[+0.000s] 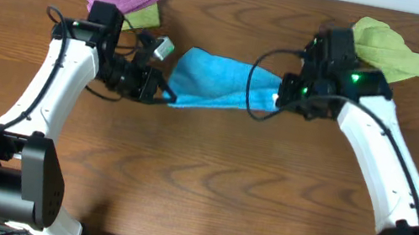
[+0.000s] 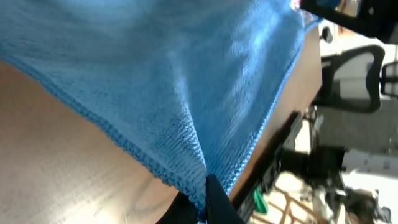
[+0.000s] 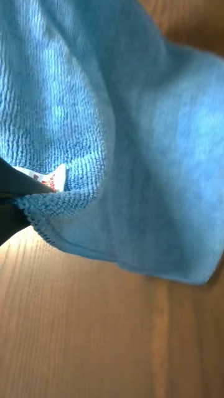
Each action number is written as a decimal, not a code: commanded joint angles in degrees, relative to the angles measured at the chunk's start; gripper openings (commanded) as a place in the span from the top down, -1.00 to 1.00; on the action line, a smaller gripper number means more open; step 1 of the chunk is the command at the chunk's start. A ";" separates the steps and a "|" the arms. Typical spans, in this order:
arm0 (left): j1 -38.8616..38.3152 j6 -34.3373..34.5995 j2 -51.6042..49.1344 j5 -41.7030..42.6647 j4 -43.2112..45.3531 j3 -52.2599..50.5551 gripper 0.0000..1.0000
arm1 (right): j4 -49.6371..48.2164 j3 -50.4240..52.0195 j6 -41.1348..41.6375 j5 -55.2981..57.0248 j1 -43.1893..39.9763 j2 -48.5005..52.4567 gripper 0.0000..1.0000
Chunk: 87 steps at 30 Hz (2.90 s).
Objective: Fold the cloth
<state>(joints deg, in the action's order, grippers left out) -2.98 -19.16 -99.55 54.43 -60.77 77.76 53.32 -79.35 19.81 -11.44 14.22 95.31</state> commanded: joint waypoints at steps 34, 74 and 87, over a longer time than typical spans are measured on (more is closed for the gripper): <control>0.35 10.32 8.61 2.27 19.69 -28.74 0.88 | -25.16 44.70 11.02 0.83 4.28 -28.61 0.97; 0.28 44.96 -4.83 -10.10 77.26 -28.37 0.89 | -54.21 34.29 10.08 14.95 2.21 -2.54 0.97; -0.66 45.33 -8.61 -13.11 80.89 -28.35 0.89 | -56.39 34.29 8.74 18.62 2.21 2.32 0.97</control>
<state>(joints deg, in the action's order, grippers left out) -3.70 25.91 -107.02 44.53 19.75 48.66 -3.01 -44.31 29.52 2.44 17.43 96.79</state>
